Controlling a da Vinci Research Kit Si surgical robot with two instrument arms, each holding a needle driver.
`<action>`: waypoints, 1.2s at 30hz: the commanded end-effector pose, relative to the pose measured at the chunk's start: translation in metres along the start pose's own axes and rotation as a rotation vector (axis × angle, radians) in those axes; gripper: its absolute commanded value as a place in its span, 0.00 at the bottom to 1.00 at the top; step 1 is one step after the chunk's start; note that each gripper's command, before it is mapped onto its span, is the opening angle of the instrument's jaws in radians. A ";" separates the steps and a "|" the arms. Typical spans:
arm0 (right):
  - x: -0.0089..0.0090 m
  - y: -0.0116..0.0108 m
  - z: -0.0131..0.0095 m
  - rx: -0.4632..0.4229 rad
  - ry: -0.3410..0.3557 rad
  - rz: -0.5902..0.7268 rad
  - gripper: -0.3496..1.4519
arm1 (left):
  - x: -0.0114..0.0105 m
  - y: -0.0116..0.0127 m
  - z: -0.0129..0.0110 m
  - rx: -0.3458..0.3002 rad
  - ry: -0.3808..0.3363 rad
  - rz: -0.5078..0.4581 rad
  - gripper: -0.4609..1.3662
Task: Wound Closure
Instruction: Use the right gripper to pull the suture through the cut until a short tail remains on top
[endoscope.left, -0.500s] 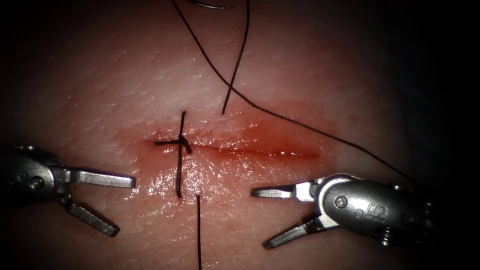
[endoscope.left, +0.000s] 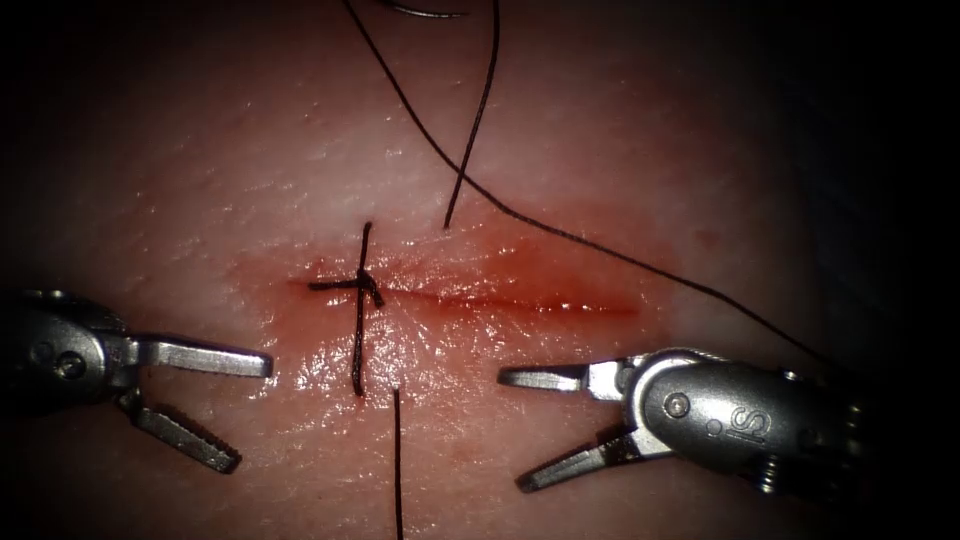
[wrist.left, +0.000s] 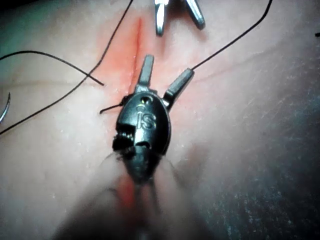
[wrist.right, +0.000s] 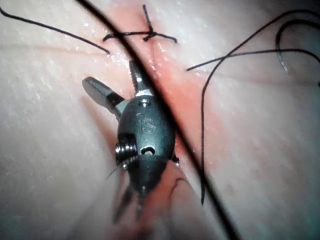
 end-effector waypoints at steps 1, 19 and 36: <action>-0.0002 -0.0001 0.0004 -0.004 -0.003 0.028 0.72 | 0.0001 -0.0001 0.0000 0.010 -0.001 -0.002 0.51; -0.0033 0.0000 0.0063 -0.024 -0.045 0.068 0.68 | 0.0002 -0.0018 -0.0009 0.091 -0.018 -0.034 0.53; -0.0030 -0.0001 0.0080 0.020 -0.023 0.007 0.00 | -0.0001 -0.0020 -0.0009 0.116 -0.029 -0.041 0.56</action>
